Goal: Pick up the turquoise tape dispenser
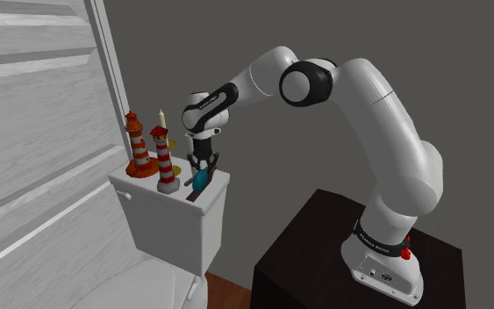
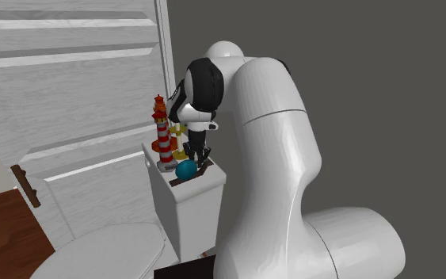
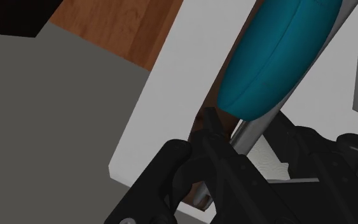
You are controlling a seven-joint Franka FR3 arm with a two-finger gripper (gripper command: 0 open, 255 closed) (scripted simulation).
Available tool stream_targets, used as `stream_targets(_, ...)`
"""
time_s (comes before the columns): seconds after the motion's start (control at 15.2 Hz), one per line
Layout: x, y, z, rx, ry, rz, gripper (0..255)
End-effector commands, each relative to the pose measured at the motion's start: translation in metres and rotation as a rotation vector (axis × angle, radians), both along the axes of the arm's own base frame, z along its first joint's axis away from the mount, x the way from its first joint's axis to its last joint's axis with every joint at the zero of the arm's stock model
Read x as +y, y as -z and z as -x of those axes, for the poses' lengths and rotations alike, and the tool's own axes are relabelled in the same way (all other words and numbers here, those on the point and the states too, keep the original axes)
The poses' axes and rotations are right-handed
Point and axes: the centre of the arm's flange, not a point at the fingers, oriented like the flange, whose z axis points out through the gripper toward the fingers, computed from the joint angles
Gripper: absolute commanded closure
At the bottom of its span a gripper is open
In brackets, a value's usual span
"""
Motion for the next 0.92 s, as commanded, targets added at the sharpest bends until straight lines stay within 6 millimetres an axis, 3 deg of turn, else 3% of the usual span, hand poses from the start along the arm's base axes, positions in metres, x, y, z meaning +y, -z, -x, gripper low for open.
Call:
stream_targets(0.0,0.0,-0.003,0.001,0.004,-0.001,-0.001,255)
stream_targets(0.86,0.0,-0.072,0.001,0.004,-0.001,-0.001,255)
